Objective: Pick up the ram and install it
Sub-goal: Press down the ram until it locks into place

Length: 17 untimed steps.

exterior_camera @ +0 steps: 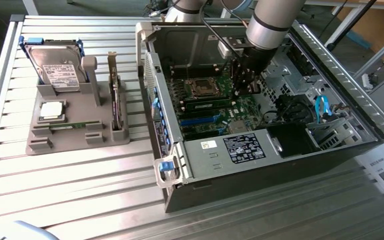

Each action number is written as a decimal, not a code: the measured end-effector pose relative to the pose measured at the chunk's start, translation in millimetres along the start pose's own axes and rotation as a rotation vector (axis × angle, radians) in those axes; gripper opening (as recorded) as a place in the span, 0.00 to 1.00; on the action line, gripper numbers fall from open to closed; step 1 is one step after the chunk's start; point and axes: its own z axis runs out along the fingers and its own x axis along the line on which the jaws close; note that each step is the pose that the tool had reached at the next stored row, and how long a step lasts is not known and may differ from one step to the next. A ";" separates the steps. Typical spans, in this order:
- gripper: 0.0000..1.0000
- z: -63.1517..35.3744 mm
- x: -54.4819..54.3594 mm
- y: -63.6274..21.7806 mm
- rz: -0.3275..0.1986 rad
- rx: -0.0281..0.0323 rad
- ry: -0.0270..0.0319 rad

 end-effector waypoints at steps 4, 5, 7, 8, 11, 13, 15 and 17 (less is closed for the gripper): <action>0.10 1.3 0.0 0.0 0.000 0.0001 -0.0003; 0.10 2.1 0.0 0.0 0.000 0.0000 -0.0002; 0.10 3.6 0.0 0.0 0.000 0.0000 0.0000; 0.10 4.2 0.0 0.0 0.000 -0.0001 0.0000; 0.10 4.8 0.0 0.0 0.000 -0.0001 0.0002; 0.10 4.8 0.0 0.0 0.000 -0.0001 0.0001; 0.10 5.3 -0.1 0.0 0.000 0.0000 0.0000; 0.10 6.0 -0.1 0.0 0.000 0.0000 0.0001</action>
